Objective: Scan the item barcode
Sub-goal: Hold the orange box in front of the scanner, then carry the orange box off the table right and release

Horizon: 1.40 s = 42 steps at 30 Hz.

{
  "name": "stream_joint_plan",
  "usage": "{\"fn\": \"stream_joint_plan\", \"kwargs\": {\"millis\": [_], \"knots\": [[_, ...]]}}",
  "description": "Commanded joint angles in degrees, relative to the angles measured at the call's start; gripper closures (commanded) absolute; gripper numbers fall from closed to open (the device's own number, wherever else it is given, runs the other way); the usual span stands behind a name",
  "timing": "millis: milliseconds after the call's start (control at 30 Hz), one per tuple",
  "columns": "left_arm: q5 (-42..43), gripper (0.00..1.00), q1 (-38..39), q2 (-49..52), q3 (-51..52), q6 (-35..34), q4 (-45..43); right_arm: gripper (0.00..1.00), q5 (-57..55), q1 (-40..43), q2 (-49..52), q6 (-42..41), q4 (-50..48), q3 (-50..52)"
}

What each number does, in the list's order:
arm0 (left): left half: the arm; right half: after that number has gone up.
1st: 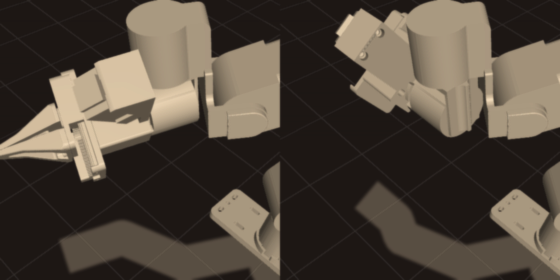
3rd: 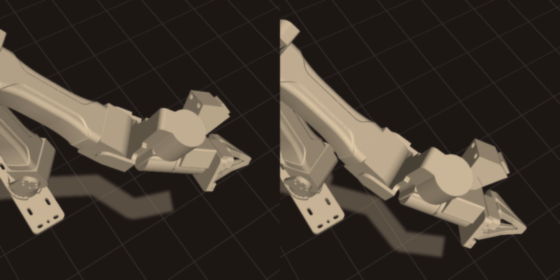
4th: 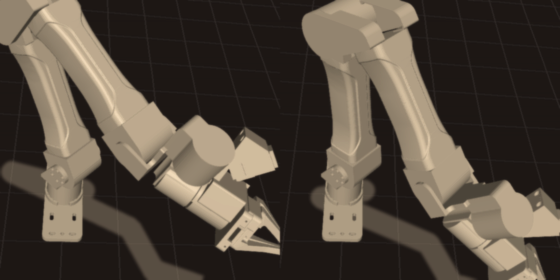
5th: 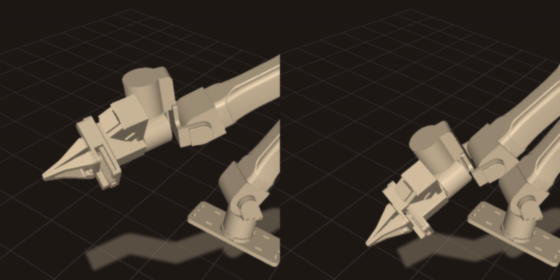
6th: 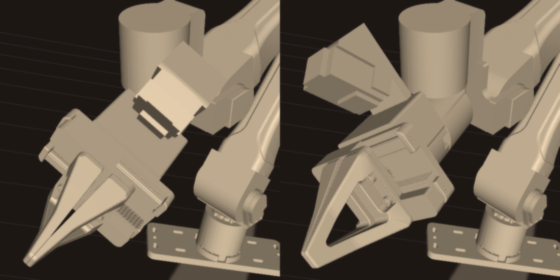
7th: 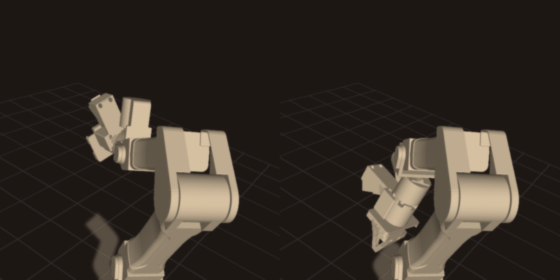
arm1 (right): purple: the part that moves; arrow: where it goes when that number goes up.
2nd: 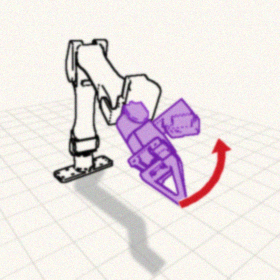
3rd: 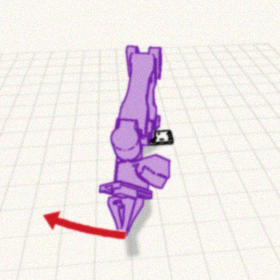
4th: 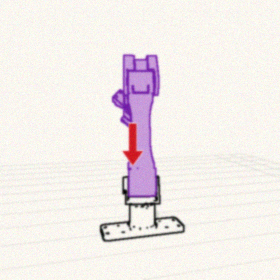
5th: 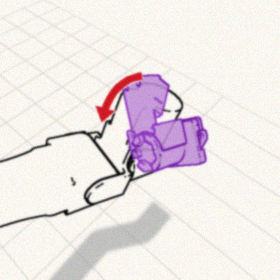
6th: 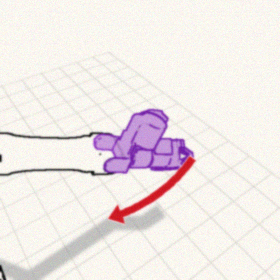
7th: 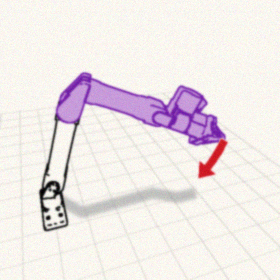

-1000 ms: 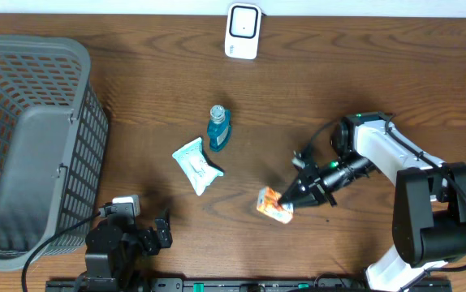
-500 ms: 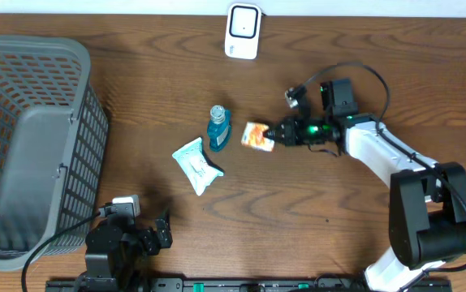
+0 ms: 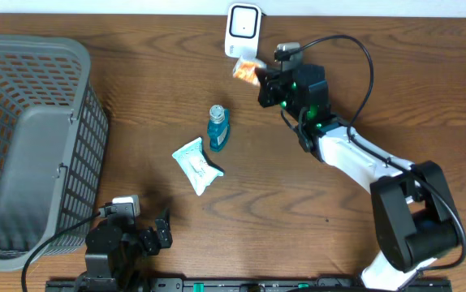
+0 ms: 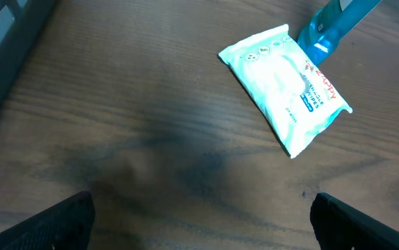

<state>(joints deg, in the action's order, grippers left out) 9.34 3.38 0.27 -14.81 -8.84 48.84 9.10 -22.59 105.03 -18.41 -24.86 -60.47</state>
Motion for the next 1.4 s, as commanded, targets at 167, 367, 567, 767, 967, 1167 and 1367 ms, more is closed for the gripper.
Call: {"fn": "stream_joint_plan", "kwargs": {"millis": [167, 367, 567, 767, 967, 1167, 1367], "knots": [[0.7, 0.01, -0.2, -0.1, 0.5, 0.0, 1.9, 0.99, -7.4, 0.1, 13.9, 6.4, -0.1, -19.4], [0.7, 0.01, -0.2, -0.1, 0.5, 0.0, 1.9, 0.99, -14.9, 0.2, 27.1, 9.8, 3.5, -37.5], [0.7, 0.02, -0.2, -0.1, 0.5, 0.0, 1.9, 0.99, -16.3, 0.2, 34.5, 11.2, 4.2, -46.6], [0.7, 0.01, -0.2, -0.1, 0.5, 0.0, 1.9, 0.99, -18.6, 0.2, 34.9, 12.2, 4.8, -47.1], [0.7, 0.01, -0.2, -0.1, 0.5, 0.0, 1.9, 0.99, -21.6, 0.2, 34.9, 14.8, 4.9, -47.1], [0.7, 0.01, -0.2, -0.1, 0.5, 0.0, 1.9, 0.99, -34.6, 0.6, 27.1, 14.7, 14.7, -47.5], [0.7, 0.01, -0.2, -0.1, 0.5, 0.0, 1.9, 0.99, -56.3, 3.3, 14.9, 14.9, 33.2, -47.5]]}}
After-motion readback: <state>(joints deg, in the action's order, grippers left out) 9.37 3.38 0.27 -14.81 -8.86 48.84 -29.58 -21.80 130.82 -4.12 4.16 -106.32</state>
